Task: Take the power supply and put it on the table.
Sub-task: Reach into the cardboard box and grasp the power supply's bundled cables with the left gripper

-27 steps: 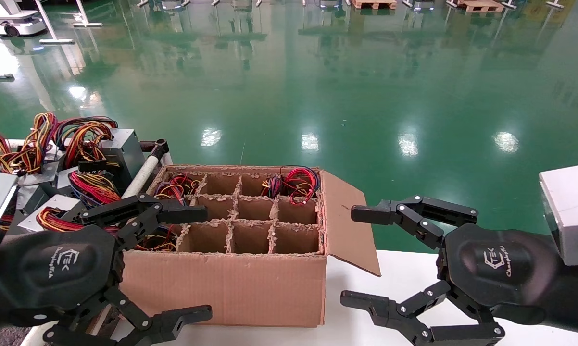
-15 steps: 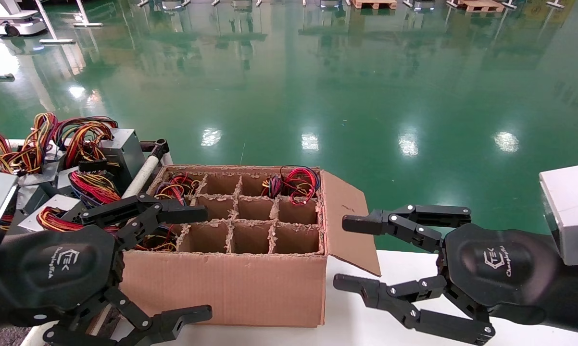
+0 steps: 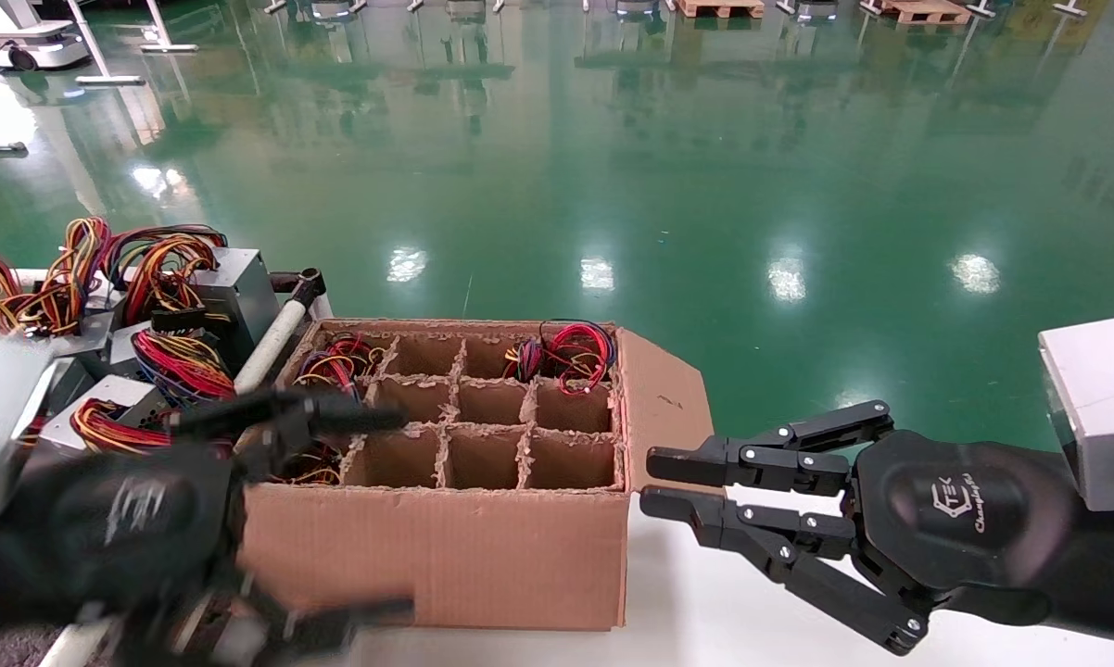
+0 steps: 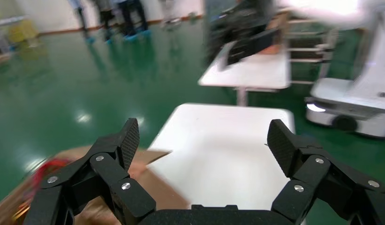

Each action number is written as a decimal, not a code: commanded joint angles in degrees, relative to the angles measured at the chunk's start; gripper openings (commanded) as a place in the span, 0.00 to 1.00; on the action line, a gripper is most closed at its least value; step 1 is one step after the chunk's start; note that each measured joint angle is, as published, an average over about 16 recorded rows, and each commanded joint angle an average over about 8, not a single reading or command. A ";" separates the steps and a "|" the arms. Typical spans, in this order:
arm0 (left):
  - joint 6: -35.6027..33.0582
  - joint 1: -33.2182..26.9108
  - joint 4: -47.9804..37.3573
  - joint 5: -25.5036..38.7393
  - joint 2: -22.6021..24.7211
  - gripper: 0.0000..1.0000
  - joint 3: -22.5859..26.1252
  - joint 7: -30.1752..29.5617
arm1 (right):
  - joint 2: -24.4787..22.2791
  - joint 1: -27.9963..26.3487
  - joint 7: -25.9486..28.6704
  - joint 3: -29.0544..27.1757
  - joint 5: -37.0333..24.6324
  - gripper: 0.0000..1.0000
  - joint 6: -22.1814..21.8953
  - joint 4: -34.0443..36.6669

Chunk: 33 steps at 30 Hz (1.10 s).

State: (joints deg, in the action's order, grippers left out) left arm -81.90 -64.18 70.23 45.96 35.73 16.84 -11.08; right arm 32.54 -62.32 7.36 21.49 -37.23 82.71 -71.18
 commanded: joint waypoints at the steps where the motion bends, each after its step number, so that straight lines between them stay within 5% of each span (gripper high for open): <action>1: 1.52 -0.45 -0.84 1.16 0.08 1.00 0.19 -0.46 | 0.00 0.00 0.00 0.00 0.00 0.00 0.00 0.00; 13: 5.31 -15.87 -15.13 20.38 6.48 1.00 7.37 4.96 | 0.00 0.00 0.00 0.00 0.00 0.00 0.00 0.00; 20: 8.13 -25.61 -26.57 33.67 12.02 1.00 12.61 18.26 | 0.00 0.00 0.00 0.00 0.00 0.02 0.00 0.00; 28: 11.37 -30.43 -38.65 40.50 16.78 1.00 15.49 33.92 | 0.00 0.00 0.00 0.00 0.00 1.00 0.00 0.00; 33: 12.30 -32.13 -44.67 42.37 18.72 1.00 16.51 39.07 | 0.00 0.00 0.00 0.00 0.00 1.00 0.00 0.00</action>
State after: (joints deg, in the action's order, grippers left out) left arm -69.48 -96.17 26.04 87.98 54.16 33.11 27.64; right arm 32.54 -62.32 7.36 21.50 -37.23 82.71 -71.17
